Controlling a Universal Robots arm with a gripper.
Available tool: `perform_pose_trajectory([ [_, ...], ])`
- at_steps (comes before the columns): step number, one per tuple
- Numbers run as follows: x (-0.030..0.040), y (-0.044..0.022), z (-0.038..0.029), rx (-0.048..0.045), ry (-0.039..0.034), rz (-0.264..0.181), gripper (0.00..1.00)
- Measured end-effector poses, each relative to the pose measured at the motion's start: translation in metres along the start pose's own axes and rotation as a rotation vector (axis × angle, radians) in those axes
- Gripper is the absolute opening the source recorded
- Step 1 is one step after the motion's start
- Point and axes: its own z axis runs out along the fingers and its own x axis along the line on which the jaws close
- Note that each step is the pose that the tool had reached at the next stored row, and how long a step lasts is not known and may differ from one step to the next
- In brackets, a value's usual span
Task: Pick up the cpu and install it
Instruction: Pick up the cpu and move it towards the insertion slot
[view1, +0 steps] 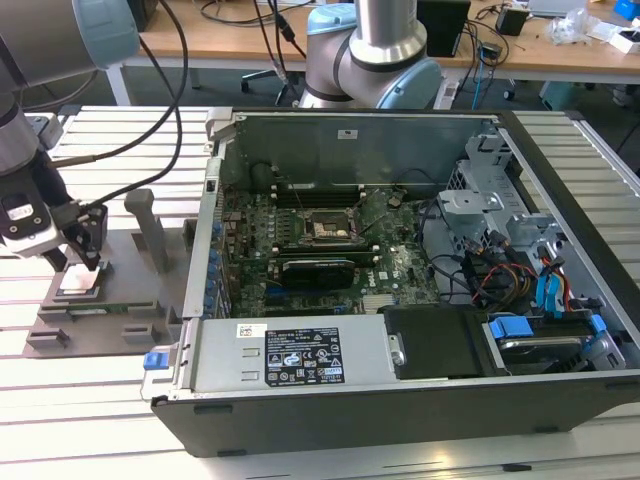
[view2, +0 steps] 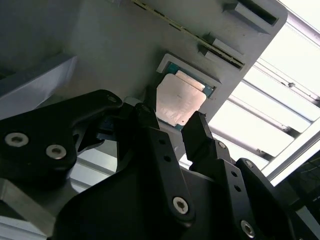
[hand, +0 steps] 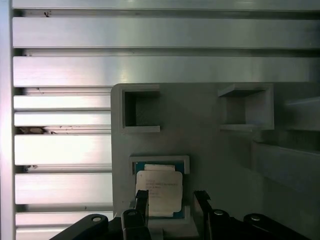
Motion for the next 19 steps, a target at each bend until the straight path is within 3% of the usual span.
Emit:
perform_pose_trajectory([
  [19, 0.0002, 0.0, 0.0068, 0.0, 0.0, 0.0, 0.48],
])
